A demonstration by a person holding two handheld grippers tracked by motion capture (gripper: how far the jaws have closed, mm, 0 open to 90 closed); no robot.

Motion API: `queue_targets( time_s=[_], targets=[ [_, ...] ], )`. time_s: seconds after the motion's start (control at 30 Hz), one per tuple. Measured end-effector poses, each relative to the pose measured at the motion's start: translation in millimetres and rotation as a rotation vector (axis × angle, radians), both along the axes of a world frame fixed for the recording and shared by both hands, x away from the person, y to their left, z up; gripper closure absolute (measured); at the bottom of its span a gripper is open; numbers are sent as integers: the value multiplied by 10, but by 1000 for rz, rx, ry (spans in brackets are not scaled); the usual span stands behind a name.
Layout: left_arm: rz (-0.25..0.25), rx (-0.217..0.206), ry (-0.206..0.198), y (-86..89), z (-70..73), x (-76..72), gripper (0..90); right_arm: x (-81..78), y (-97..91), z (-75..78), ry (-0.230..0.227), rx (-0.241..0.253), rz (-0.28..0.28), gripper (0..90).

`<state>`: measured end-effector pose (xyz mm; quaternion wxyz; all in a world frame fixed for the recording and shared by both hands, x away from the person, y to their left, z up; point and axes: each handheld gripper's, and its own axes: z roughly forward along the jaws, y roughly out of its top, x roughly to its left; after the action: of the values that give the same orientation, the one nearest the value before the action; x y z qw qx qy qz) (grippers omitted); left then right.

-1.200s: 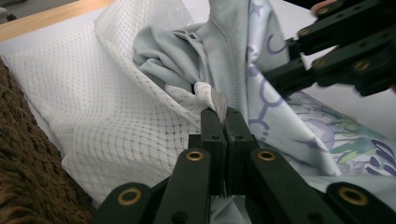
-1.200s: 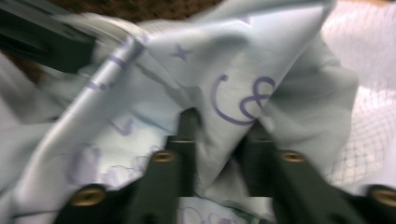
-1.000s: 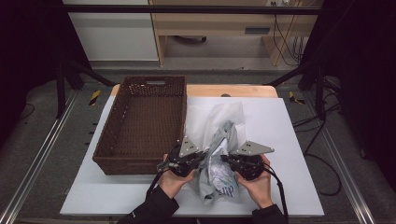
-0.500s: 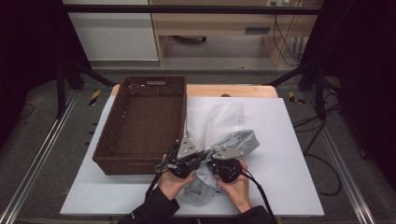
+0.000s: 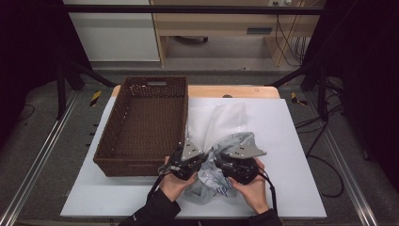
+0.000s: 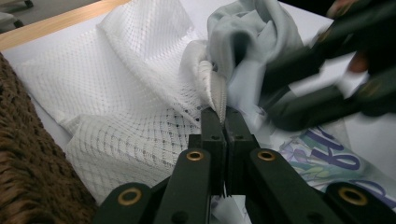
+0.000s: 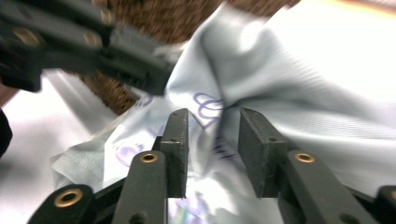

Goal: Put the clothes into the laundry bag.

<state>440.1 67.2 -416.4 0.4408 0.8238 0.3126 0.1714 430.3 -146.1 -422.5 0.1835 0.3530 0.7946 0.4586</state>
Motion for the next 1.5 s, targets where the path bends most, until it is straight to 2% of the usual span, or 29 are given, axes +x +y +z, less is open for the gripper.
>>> queue_targets(
  time_s=[0.07,0.13,0.2,0.23,0.33,0.4,0.43,0.5,0.6,0.73,0.83,0.93,1.03,1.13,1.17,1.23,1.33,1.4,1.43,1.5],
  targets=[
    [-1,2,-1,0,3,5,886,-1,-123,98,-35,2,-44,526],
    [0,0,1,1,0,13,886,30,-205,115,-63,-24,-104,431],
    [0,3,3,1,-9,19,886,118,-261,41,-45,-78,-153,347],
    [1,6,3,-1,-13,19,886,167,-277,-17,-43,-86,-160,341],
    [4,18,-2,-12,-20,17,886,276,-270,-167,11,-68,-133,428],
    [7,18,1,-4,-22,28,886,297,-257,-201,32,-55,-111,608],
    [9,16,3,0,-22,33,886,290,-264,-191,35,-45,-99,675],
    [12,10,10,10,-17,39,886,245,-270,-155,24,-44,-91,742],
    [27,18,6,5,-6,25,886,126,-232,-64,-5,-34,-42,758],
    [34,11,16,20,18,29,886,-66,-65,103,-41,-48,69,751],
    [43,16,20,15,22,21,887,-132,64,128,-17,-53,149,755],
    [48,7,16,29,55,2,887,-162,183,80,13,-58,190,784],
    [35,-17,-1,50,119,-27,888,-88,291,-60,52,-73,158,797],
    [6,-24,-7,27,148,-65,888,44,334,-216,69,-55,106,802],
    [-3,-26,-8,-1,143,-85,889,72,340,-252,62,-54,89,802],
    [-13,-8,-16,-42,128,-114,889,106,371,-324,32,-58,20,802],
    [-11,20,-27,-74,102,-124,889,119,373,-363,3,-48,-22,794],
    [-5,29,-15,-68,74,-97,888,128,342,-354,7,-31,-13,776],
    [-2,30,-12,-62,63,-87,888,126,309,-328,17,-22,9,751],
    [7,33,0,-51,34,-56,888,109,232,-256,61,10,48,688]
  ],
)
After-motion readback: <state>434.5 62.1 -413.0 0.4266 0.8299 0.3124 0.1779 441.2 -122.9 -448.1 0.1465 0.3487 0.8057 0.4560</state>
